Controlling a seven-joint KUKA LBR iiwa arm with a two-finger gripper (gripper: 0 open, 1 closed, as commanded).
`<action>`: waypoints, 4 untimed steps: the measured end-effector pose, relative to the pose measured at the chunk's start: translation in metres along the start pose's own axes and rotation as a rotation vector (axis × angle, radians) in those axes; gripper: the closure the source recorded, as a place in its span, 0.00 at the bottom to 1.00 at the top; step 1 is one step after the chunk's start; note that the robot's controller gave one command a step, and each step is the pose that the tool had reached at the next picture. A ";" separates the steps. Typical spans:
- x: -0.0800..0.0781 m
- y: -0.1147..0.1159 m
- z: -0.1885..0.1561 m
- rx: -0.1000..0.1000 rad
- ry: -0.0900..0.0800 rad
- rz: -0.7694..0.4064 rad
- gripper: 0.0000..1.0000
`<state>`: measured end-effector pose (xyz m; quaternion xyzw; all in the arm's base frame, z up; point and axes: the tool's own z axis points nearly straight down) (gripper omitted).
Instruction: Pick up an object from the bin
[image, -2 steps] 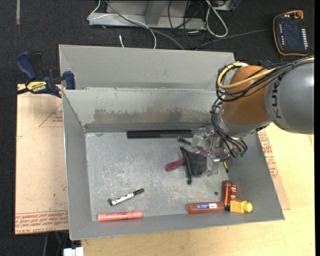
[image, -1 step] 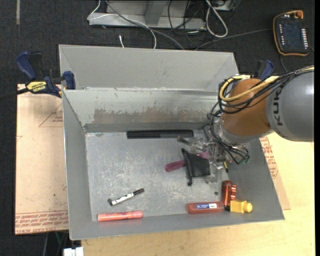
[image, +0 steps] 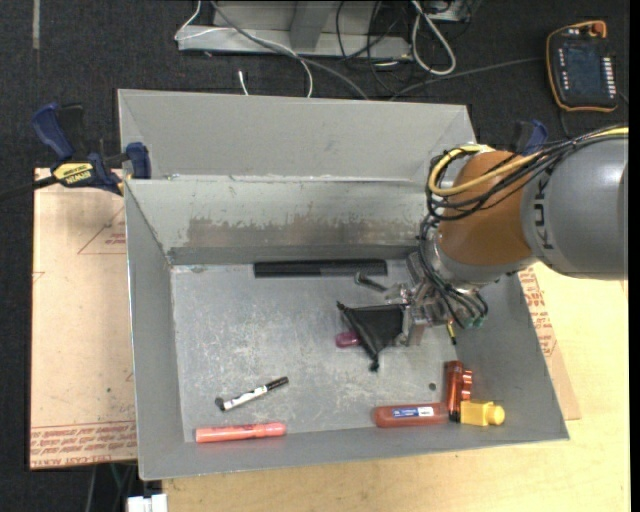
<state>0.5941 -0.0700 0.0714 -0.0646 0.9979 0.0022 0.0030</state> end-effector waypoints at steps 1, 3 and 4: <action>0.000 0.000 0.000 0.000 0.000 0.000 1.00; 0.001 0.002 -0.063 -0.002 0.005 -0.002 1.00; 0.002 0.003 -0.090 -0.004 0.009 -0.001 1.00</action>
Offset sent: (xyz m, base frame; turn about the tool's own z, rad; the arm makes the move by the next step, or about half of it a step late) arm 0.0000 0.0000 0.0692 0.0000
